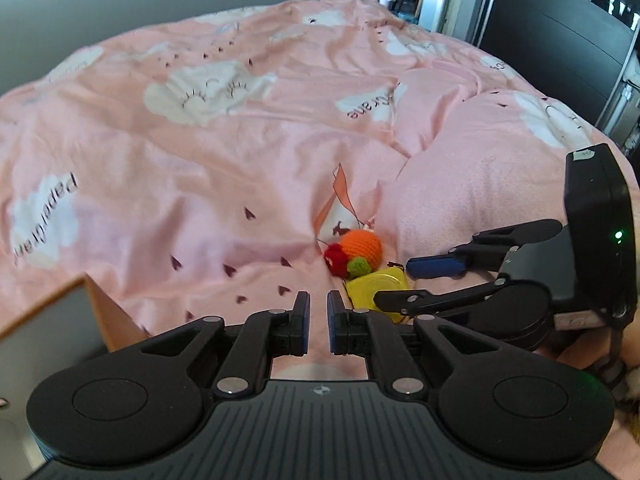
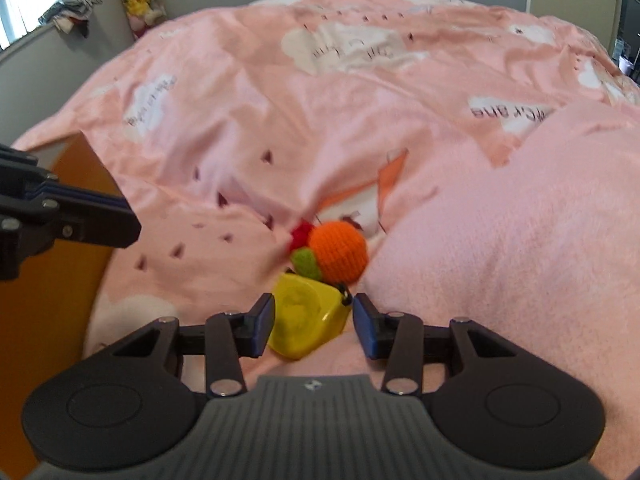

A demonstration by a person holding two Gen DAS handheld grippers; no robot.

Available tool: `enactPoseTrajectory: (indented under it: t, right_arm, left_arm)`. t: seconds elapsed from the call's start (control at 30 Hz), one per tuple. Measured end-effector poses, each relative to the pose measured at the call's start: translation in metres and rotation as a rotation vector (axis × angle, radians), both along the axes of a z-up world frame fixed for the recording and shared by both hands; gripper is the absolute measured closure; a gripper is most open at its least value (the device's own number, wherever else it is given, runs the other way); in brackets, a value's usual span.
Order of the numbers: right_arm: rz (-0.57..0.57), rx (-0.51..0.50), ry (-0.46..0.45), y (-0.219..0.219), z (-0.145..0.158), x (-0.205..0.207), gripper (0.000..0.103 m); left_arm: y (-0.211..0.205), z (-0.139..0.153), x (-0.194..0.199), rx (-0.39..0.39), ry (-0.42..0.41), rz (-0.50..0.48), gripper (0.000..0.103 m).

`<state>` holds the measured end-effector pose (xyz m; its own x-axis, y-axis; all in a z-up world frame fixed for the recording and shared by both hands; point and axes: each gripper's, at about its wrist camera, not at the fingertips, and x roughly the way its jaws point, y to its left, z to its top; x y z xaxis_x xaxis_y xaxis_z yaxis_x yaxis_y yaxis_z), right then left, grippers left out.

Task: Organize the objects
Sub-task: 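Grasp the yellow tape measure with the right gripper and lift it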

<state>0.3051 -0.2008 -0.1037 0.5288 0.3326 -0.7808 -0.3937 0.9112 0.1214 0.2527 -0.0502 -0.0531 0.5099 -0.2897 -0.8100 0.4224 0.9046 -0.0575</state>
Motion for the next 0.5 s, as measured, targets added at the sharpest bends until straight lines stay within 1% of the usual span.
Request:
enactPoseTrajectory:
  t: [0.07, 0.13, 0.17, 0.2, 0.3, 0.43, 0.5]
  right_arm:
    - [0.003, 0.003, 0.009, -0.001, -0.006, 0.002, 0.056]
    - [0.031, 0.012, 0.007, 0.001, -0.007, 0.001, 0.047]
    - [0.05, 0.012, 0.006, 0.003, -0.008, 0.0, 0.04]
    - [0.066, 0.005, 0.001, 0.006, -0.009, -0.001, 0.036]
    - [0.098, -0.057, -0.029, 0.018, -0.015, -0.004, 0.035]
    - [0.103, -0.082, -0.04, 0.023, -0.02, -0.003, 0.035]
    - [0.096, -0.083, -0.04, 0.022, -0.022, -0.001, 0.04]
  left_arm:
    - [-0.005, -0.005, -0.002, 0.02, 0.001, 0.023, 0.093]
    - [-0.009, -0.012, -0.001, 0.048, 0.011, 0.052, 0.093]
    - [-0.01, -0.016, 0.0, 0.049, 0.021, 0.061, 0.091]
    - [-0.01, -0.019, 0.002, 0.046, 0.038, 0.066, 0.09]
    - [-0.008, -0.026, 0.005, 0.026, 0.096, 0.072, 0.09]
    - [-0.007, -0.031, 0.004, 0.017, 0.104, 0.088, 0.089]
    - [-0.007, -0.032, 0.003, 0.015, 0.117, 0.084, 0.089]
